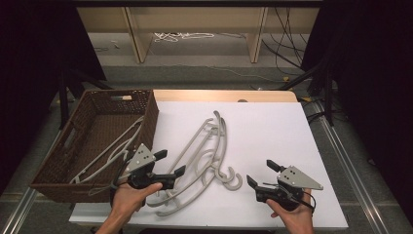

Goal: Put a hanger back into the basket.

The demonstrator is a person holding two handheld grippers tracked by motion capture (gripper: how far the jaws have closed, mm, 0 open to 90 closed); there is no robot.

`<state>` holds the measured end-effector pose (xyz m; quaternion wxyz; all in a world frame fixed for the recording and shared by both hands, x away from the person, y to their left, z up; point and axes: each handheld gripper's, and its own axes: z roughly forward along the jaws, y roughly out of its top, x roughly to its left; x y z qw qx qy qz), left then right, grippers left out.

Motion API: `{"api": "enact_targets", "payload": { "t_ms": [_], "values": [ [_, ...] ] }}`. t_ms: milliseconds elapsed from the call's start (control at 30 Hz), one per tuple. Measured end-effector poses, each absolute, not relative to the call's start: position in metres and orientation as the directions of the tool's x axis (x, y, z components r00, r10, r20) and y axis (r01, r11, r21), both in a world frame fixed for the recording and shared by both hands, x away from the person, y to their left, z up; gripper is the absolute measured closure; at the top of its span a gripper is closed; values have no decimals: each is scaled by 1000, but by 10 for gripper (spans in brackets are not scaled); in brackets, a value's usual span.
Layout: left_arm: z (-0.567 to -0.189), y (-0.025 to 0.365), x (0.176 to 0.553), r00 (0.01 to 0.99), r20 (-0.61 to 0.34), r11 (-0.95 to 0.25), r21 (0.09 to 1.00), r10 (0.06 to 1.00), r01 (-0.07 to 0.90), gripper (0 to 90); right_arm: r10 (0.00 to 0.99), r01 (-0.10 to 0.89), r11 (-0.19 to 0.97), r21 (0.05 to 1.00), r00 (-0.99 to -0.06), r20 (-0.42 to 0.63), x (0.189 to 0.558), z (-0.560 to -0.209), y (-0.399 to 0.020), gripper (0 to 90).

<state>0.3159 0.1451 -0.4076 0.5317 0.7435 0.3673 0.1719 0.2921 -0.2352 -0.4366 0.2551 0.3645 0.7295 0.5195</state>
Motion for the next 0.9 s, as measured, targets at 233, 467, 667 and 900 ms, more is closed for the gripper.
{"api": "enact_targets", "payload": {
  "t_ms": [233, 467, 667, 900],
  "values": [
    [-422, 137, 313, 680, -117, -202, 906, 724, 371, 180, 794, 267, 201, 942, -608, 3, 292, -436, -235, 173],
    [-427, 128, 309, 700, -87, -257, 893, 708, 370, 180, 792, 266, 199, 943, -611, 5, 292, -437, -233, 173],
    [-430, 117, 311, 704, -72, -287, 881, 706, 377, 181, 790, 271, 208, 940, -613, 2, 293, -437, -232, 173],
    [-434, 98, 318, 722, -36, -356, 852, 691, 383, 189, 794, 273, 213, 938, -608, -3, 292, -436, -232, 173]
  ]
}}
